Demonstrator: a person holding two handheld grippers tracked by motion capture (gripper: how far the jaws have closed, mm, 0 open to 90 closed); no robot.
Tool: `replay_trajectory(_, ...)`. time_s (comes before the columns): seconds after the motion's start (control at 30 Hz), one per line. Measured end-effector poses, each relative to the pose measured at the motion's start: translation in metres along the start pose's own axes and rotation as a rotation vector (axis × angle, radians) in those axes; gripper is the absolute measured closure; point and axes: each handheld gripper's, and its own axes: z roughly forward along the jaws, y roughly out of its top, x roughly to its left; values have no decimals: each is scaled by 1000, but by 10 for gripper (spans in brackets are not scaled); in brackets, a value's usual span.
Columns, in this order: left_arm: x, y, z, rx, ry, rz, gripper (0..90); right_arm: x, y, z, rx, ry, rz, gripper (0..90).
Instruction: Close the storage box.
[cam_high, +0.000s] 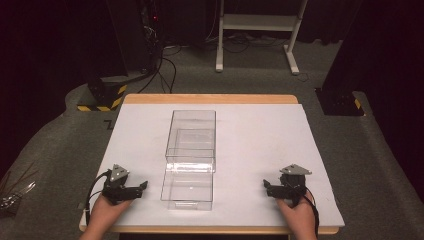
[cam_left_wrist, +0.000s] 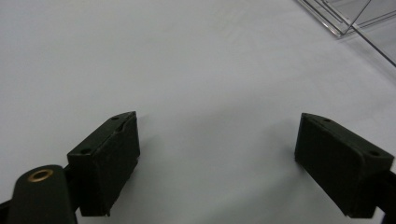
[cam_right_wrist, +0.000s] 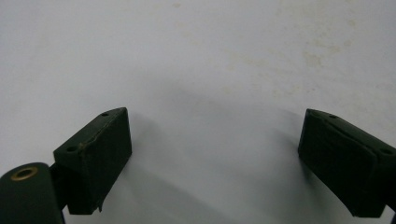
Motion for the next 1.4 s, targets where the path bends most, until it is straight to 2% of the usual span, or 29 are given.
replay_trajectory(0.4,-3,1,0,-1,14,-11,151,0,0,0,0,0,-1,98)
replay_trajectory(0.6,-1,1,-2,-5,-5,-15,147,0,0,0,0,0,-1,98)
replay_trajectory(0.73,-2,1,-4,-12,-9,4,143,0,0,0,0,1,1,98)
replay_trajectory(1.4,-13,8,-17,-47,-47,34,94,0,0,0,0,1,3,98)
